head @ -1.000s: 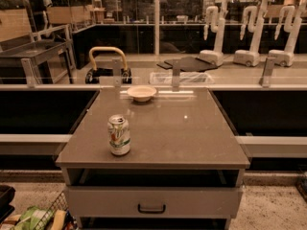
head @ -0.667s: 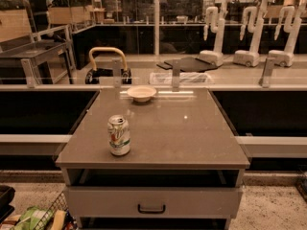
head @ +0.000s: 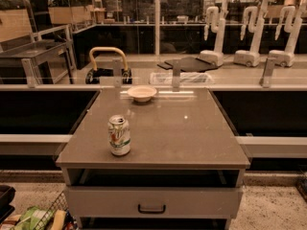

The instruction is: Pick water bottle from bottom drawer and place on counter

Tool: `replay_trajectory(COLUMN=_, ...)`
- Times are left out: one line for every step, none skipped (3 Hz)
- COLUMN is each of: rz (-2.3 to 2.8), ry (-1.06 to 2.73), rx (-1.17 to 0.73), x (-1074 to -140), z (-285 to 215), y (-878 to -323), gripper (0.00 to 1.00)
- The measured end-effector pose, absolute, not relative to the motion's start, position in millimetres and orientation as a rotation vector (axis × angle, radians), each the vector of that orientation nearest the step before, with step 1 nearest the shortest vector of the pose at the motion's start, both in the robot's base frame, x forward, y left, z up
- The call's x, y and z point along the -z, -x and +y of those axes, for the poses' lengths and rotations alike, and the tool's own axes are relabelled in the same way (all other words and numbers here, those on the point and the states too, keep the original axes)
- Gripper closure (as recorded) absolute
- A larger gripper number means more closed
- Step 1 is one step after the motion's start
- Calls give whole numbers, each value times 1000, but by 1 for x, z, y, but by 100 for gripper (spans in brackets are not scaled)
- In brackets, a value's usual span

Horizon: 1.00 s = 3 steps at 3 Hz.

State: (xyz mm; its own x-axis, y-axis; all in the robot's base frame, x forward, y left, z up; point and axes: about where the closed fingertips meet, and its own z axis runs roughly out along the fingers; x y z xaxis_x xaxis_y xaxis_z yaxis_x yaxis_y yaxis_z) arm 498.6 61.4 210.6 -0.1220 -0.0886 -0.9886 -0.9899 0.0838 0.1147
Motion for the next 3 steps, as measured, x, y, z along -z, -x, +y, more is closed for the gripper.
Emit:
replay_trajectory(rz=1477, ry=1221, rx=-1138, x=-224, z=55, y=-511, gripper=70)
replay_trajectory(rz=1584, ry=1171, rx=-1049, x=-276, z=21, y=-534, gripper=94)
replay_trajectory(rz=1617, ry=1046, rx=-1034, x=-369, z=-28, y=-527, gripper=100)
